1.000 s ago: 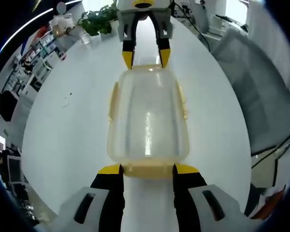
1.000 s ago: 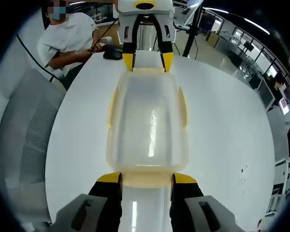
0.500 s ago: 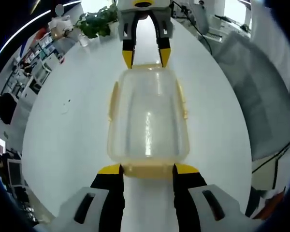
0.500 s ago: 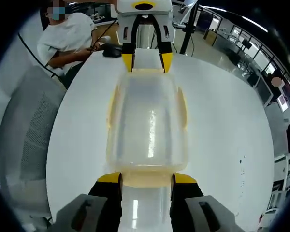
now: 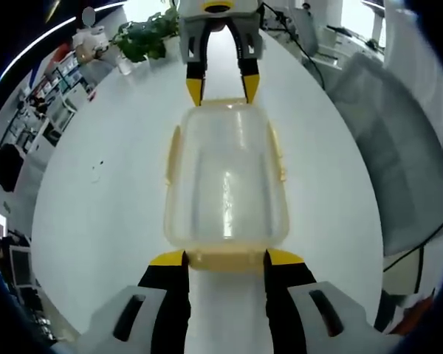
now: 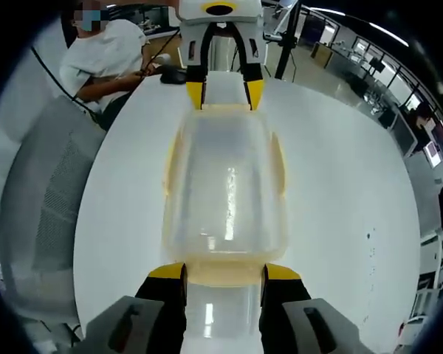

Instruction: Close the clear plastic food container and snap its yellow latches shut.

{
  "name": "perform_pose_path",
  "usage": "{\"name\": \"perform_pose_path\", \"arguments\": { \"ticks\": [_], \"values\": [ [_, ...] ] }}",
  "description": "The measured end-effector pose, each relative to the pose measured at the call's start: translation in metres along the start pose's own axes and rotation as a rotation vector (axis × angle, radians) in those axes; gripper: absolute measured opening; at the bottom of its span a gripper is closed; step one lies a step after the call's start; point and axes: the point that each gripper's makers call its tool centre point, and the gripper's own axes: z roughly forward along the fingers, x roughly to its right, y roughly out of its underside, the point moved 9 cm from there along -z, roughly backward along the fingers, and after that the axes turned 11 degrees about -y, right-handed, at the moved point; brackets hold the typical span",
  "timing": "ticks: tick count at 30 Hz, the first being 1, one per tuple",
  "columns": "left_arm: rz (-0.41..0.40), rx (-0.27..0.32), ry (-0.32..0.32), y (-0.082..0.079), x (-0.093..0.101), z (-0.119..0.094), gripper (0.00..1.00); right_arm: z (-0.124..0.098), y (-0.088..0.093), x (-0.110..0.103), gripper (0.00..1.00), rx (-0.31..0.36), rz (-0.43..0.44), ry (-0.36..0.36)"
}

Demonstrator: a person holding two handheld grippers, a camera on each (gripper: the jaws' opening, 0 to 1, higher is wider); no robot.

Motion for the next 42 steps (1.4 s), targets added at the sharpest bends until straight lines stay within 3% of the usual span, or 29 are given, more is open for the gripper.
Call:
{"name": "perform_pose_path", "arguments": {
  "ticks": [42],
  "values": [
    [0.02, 0.013, 0.016, -0.05, 0.007, 0.028, 0.37, -0.017, 0.056, -0.009, 0.36, -0.01, 0.018, -0.012]
  ]
}}
